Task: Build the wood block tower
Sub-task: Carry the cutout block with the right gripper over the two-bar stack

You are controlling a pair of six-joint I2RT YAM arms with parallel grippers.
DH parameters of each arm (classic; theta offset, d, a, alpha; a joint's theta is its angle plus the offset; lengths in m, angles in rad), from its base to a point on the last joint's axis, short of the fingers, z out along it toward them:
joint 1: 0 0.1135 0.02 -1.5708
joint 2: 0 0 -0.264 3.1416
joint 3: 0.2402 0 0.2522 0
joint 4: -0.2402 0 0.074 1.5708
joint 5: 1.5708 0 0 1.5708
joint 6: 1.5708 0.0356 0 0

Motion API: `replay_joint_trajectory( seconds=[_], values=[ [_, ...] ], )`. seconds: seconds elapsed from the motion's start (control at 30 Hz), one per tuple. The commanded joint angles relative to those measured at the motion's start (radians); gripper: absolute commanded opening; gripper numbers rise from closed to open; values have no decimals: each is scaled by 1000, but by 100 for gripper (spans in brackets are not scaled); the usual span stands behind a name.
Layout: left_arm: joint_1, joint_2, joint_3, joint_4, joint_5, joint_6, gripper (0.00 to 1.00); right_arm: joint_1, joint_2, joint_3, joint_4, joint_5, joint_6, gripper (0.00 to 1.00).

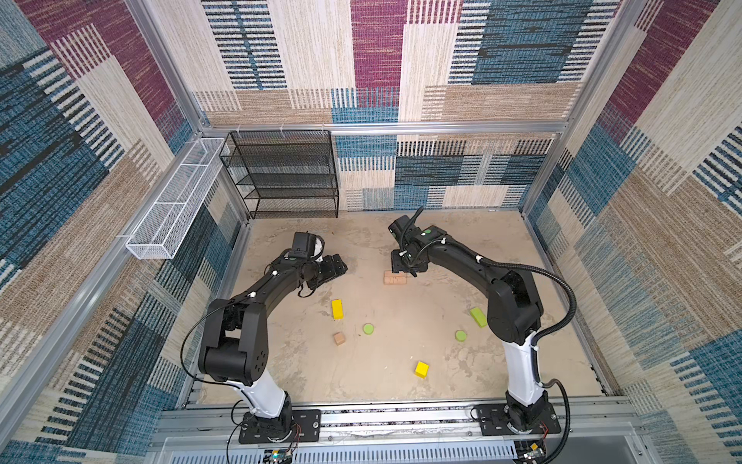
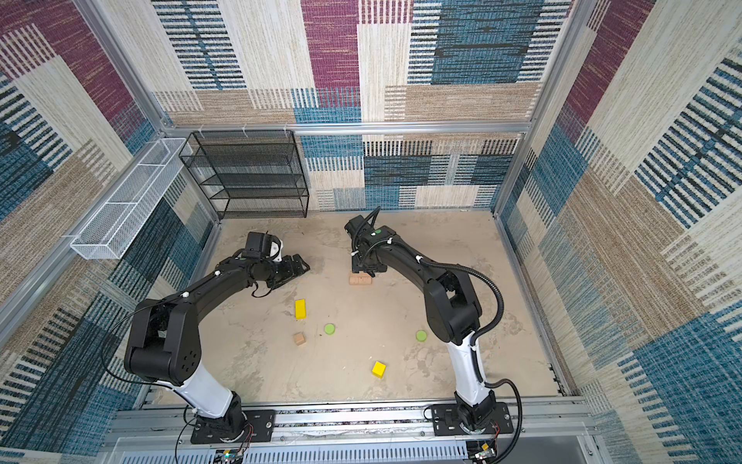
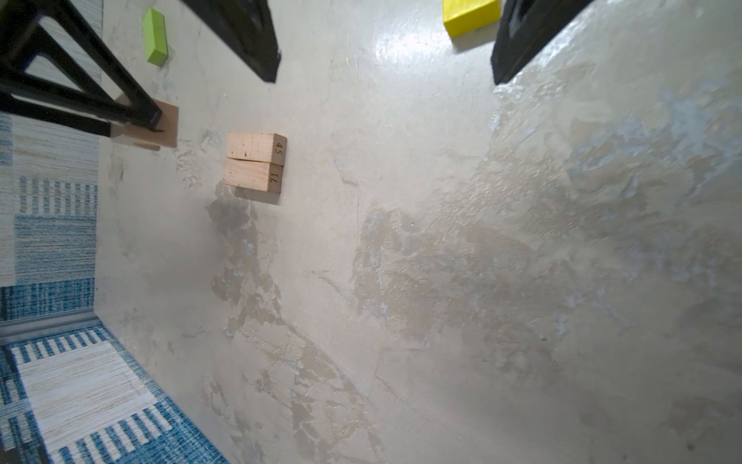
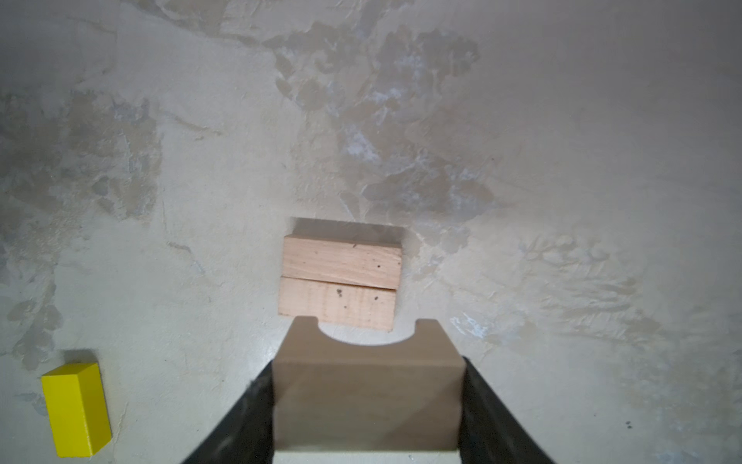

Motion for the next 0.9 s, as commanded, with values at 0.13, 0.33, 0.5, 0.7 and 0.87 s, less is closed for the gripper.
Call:
replay_joint_trajectory(
  seconds=[0.13, 0.33, 0.5, 0.7, 0.87],
  values=[
    [41, -5, -13, 4, 42, 28, 87, 32, 63, 110, -112, 26, 89, 49],
    [62, -12, -30, 14, 65, 26, 87, 59, 117, 145, -123, 27, 99, 49],
    [74, -29, -46, 25, 71, 25, 87, 71, 155, 180, -129, 40, 100, 48],
    [85, -42, -59, 32, 76, 20, 87, 72, 166, 190, -120, 58, 104, 46],
    [89, -46, -66, 40, 88, 13, 87, 72, 175, 203, -120, 73, 91, 46]
  ],
)
